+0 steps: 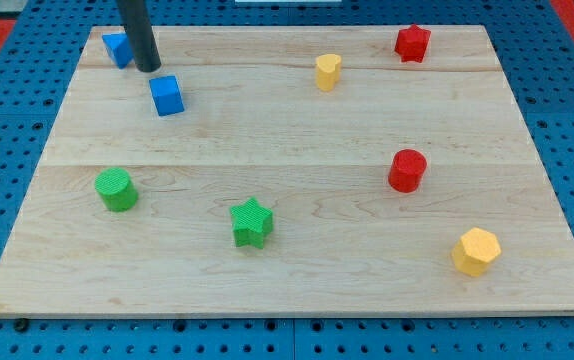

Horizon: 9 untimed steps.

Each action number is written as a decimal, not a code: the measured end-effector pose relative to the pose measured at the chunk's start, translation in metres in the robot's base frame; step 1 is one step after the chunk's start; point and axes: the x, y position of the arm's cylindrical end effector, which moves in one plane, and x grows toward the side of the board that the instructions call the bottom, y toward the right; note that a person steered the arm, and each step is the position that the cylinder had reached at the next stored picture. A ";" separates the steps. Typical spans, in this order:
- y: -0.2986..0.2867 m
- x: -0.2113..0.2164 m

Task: Place the blue triangle to the top left

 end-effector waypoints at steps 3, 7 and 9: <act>0.036 0.032; 0.043 0.094; 0.064 0.095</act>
